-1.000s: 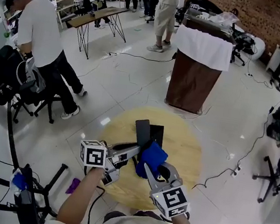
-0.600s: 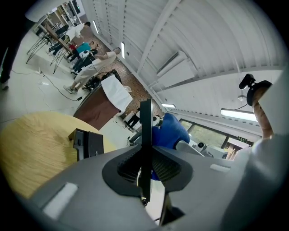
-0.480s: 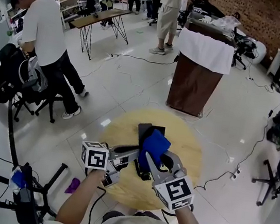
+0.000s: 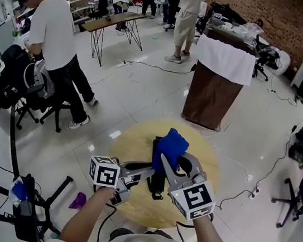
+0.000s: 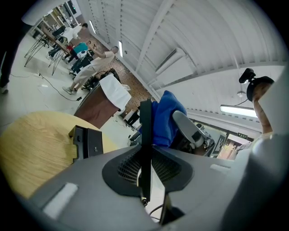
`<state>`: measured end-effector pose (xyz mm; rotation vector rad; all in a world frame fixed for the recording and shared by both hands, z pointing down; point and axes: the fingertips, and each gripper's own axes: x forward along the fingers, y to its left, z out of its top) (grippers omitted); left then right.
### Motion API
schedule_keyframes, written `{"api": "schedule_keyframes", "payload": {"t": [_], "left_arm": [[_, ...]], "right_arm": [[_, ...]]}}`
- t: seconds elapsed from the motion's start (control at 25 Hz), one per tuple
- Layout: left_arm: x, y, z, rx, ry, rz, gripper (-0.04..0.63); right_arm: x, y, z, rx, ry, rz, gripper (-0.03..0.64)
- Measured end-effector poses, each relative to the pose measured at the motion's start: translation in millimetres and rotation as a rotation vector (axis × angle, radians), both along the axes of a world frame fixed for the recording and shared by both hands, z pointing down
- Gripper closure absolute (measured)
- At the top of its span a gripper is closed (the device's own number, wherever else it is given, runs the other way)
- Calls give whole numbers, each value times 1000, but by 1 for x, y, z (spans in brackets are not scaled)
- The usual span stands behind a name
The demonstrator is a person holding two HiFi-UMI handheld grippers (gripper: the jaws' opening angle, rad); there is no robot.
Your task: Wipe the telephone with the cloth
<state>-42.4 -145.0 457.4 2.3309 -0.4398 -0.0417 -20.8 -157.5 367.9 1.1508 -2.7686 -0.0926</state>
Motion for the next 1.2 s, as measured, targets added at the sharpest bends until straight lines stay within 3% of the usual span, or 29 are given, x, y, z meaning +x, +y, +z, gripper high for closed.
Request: {"api": "schedule_keyframes", "payload": {"t": [0.36, 0.64, 0.8, 1.2], "left_arm": [[7, 4, 0, -1, -13, 13, 534], [11, 5, 1, -4, -25, 5, 534], [12, 1, 2, 8, -63, -12, 534], [17, 2, 5, 59, -145, -16, 534]], "right_arm": [[-4, -18, -23, 64, 11, -8, 555], [-6, -17, -26, 55, 11, -8, 555], [-26, -3, -39, 62, -22, -64, 555], [-68, 16, -8, 27, 94, -122, 555]]}}
